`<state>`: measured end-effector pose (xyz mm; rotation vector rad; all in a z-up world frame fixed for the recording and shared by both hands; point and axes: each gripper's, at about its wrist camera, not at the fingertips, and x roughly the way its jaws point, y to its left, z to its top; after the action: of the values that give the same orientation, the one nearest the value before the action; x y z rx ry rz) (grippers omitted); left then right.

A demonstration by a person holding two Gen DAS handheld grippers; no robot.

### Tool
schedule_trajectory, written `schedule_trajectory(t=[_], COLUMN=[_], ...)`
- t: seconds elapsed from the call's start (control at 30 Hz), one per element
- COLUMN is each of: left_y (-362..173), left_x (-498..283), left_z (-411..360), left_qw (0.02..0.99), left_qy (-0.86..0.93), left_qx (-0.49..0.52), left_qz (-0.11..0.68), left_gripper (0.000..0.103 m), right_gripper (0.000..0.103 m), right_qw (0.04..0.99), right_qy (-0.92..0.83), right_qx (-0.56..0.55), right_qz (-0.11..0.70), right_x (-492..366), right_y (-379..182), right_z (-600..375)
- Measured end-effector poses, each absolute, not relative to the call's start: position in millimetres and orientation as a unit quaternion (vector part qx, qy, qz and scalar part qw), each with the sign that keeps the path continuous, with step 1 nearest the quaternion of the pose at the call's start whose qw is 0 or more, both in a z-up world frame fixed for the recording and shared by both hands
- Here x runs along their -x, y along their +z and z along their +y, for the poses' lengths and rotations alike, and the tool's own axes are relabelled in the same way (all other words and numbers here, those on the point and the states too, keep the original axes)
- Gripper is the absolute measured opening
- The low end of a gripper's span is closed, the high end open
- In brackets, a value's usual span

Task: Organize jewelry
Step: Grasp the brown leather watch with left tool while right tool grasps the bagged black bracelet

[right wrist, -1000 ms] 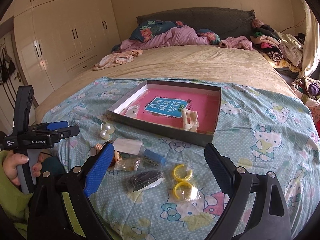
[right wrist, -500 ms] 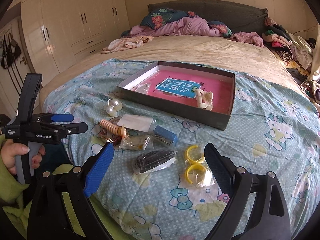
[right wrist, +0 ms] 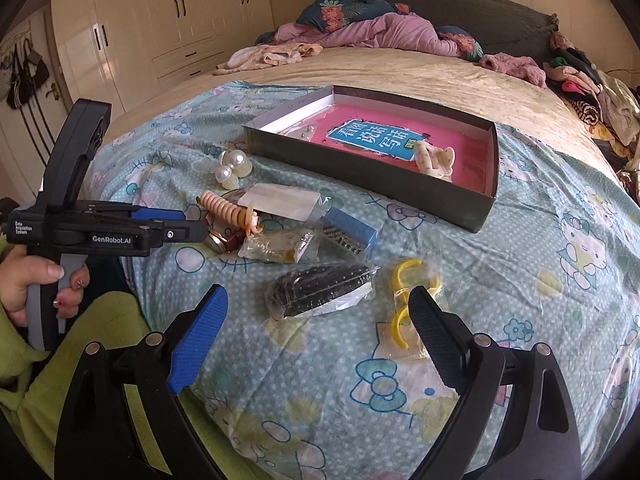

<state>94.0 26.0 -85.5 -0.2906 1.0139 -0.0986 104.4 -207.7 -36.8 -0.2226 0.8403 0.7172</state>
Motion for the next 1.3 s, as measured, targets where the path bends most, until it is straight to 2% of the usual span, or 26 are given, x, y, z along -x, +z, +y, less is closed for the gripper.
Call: schedule_trajectory(t=[0.33, 0.77, 0.8, 0.83, 0.97, 1.03, 1.07, 1.1, 1.13, 1.3], left_y=[-92, -106, -106, -106, -102, -98, -95, -93, -89, -76], left_x=[-95, -120, -121, -120, -118, -116, -114, -112, -109, -100], left_z=[39, 41, 41, 40, 35, 34, 34, 34, 34, 31], left_qw=[0.846, 0.824, 0.826, 0.829, 0.84, 0.846, 0.849, 0.853, 0.858, 0.872], left_qy=[-0.054, -0.068, -0.068, -0.069, -0.07, -0.068, -0.068, -0.069, -0.066, -0.063], left_qx=[0.198, 0.256, 0.254, 0.25, 0.236, 0.23, 0.228, 0.225, 0.217, 0.186], left_qz=[0.492, 0.501, 0.499, 0.495, 0.484, 0.476, 0.471, 0.467, 0.46, 0.448], left_gripper=[0.048, 0.046, 0.043, 0.036, 0.029, 0.027, 0.022, 0.02, 0.008, 0.007], right_gripper=[0.091, 0.091, 0.091, 0.091, 0.09, 0.086, 0.078, 0.076, 0.075, 0.073], right_qw=[0.827, 0.819, 0.819, 0.82, 0.822, 0.823, 0.824, 0.824, 0.825, 0.823], right_qy=[0.347, 0.358, 0.359, 0.36, 0.364, 0.365, 0.366, 0.369, 0.37, 0.378], right_qx=[0.173, 0.18, 0.18, 0.18, 0.18, 0.181, 0.177, 0.17, 0.164, 0.148], right_qz=[0.407, 0.41, 0.409, 0.407, 0.4, 0.396, 0.394, 0.395, 0.395, 0.398], right_x=[-115, -127, -128, -129, -131, -132, -133, -134, -133, -130], right_y=[-69, -86, -86, -87, -89, -89, -89, -88, -88, -83], right_z=[-180, -170, -169, -168, -163, -159, -160, -161, -162, -169])
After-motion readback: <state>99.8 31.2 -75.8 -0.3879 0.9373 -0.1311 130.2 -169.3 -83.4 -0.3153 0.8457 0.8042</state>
